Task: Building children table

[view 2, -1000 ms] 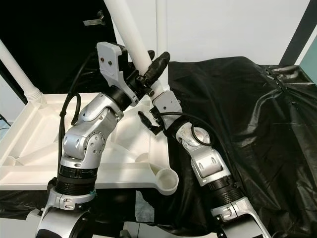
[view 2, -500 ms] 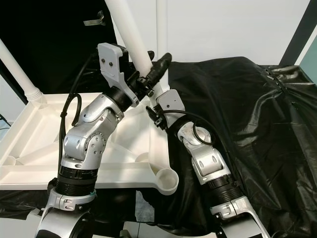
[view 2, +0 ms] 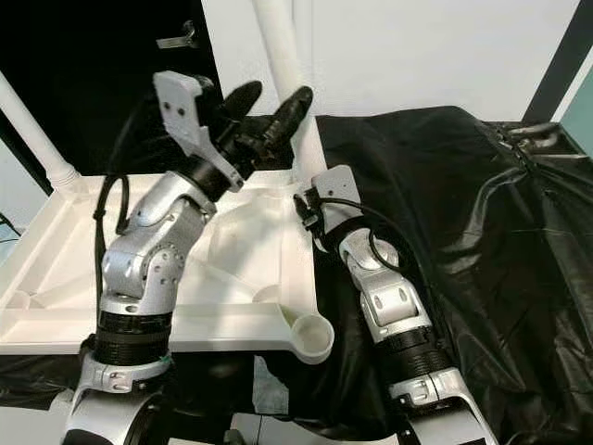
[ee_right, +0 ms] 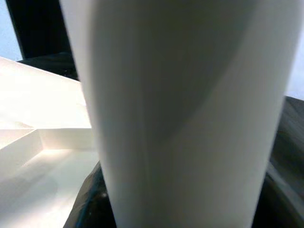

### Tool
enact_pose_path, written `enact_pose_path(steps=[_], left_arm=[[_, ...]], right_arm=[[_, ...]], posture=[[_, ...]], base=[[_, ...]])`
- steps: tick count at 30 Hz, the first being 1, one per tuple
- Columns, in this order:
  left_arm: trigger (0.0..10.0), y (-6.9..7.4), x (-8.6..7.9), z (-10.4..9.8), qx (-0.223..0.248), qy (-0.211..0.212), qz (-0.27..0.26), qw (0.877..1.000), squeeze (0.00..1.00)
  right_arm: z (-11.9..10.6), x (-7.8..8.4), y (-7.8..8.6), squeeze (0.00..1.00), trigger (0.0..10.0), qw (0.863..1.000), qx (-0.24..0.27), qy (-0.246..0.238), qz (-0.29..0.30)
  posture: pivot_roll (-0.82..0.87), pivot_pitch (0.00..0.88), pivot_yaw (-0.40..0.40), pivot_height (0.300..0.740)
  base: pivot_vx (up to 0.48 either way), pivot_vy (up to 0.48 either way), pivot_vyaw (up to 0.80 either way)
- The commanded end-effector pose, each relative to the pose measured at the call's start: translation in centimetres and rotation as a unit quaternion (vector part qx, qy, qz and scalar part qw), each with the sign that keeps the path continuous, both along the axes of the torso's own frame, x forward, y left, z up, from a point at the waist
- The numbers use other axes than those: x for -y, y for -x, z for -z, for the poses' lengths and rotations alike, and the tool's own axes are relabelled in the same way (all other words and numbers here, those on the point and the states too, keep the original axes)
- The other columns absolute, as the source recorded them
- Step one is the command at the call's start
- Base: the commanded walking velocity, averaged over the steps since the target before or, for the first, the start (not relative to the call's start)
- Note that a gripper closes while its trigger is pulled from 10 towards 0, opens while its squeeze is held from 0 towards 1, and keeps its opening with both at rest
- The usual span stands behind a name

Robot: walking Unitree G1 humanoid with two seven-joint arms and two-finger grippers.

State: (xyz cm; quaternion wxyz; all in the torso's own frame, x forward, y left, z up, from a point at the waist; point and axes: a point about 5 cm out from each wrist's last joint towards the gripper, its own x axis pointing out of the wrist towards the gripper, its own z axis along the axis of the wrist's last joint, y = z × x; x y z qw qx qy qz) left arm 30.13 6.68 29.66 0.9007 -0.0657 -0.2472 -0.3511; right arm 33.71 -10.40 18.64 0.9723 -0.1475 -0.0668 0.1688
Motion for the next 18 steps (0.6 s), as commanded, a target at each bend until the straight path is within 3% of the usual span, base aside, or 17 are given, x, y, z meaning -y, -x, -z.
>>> enact_pose_path(steps=[1,10,12,18], left_arm=[[10.0,0.1,-0.3,0.1,0.005,-0.002,-0.018,1.000,0.00],[10.0,0.5,-1.2,1.0,-0.004,-0.023,-0.022,1.000,0.00],[10.0,1.0,-2.7,2.8,-0.026,-0.055,-0.037,0.997,0.00],[10.0,1.8,-4.2,4.9,-0.052,-0.093,-0.047,0.993,0.00]], right_arm=[[-0.3,0.0,-0.3,0.00,10.0,1.000,-0.001,-0.008,0.004],[-0.4,0.2,-0.3,0.00,10.0,1.000,-0.001,-0.017,0.018],[-0.4,0.7,-0.1,0.00,10.0,0.999,0.009,-0.024,0.035],[-0.6,0.9,0.4,0.00,10.0,0.998,0.023,-0.039,0.038]], posture=[[0.07,0.000,0.035,0.740],[0.07,0.000,0.041,0.740],[0.07,0.000,0.050,0.740],[0.07,0.000,0.052,0.740]], base=[[0.000,0.000,0.00],[0.000,0.000,0.00],[0.000,0.000,0.00],[0.000,0.000,0.00]])
